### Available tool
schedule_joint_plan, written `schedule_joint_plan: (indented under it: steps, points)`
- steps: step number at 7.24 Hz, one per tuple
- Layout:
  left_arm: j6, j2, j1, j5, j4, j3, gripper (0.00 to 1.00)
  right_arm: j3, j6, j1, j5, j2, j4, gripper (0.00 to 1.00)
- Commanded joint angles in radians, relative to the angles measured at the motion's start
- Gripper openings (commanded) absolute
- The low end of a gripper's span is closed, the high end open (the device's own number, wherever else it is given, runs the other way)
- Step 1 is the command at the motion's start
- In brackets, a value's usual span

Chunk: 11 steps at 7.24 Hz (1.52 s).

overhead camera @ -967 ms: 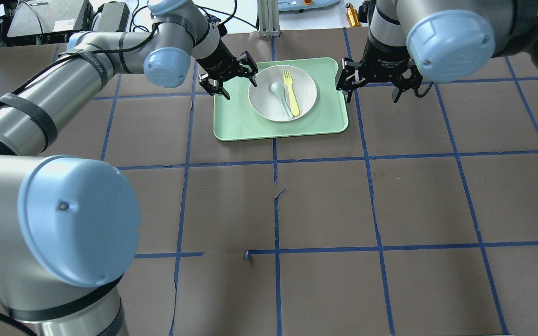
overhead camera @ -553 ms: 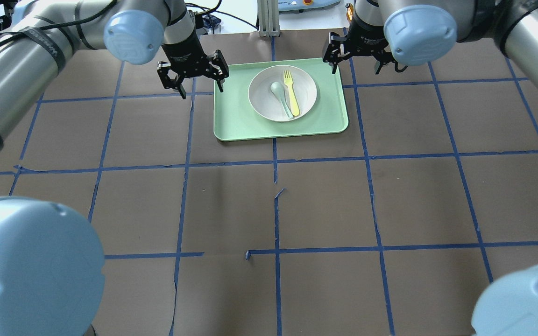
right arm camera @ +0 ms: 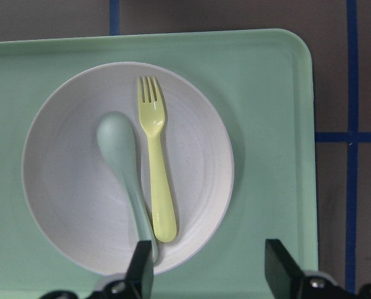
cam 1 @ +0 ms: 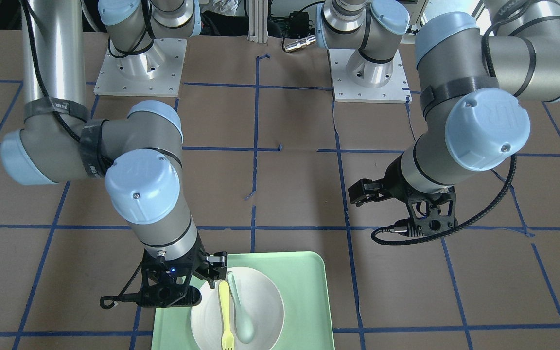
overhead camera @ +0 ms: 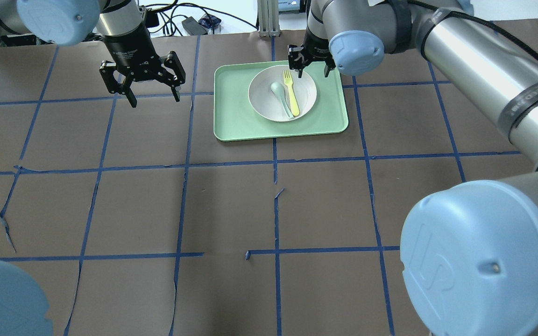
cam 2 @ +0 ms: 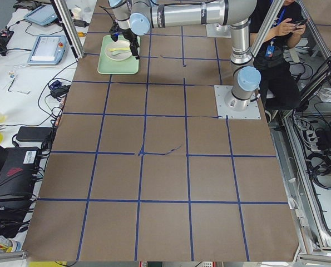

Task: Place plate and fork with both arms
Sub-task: 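Lower the right gripper onto the yellow fork and grasp it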

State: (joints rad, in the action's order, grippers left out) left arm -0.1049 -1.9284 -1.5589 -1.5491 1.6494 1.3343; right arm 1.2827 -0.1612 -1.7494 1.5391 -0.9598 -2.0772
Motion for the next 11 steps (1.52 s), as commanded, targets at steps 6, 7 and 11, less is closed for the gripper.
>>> schedule_joint_plan:
  steps: [6,7,11]
  points:
    - [-0.001,0.023,0.010,0.006,-0.002,0.052,1.00,-0.048,-0.008,-0.027,-0.020,0.174,-0.093,0.45]
    - [-0.002,0.023,0.010,0.006,-0.002,0.052,1.00,-0.048,-0.009,-0.027,-0.020,0.185,-0.093,0.46]
    - [-0.001,0.023,0.010,0.004,-0.002,0.054,1.00,-0.048,-0.009,-0.027,-0.039,0.208,-0.095,0.44]
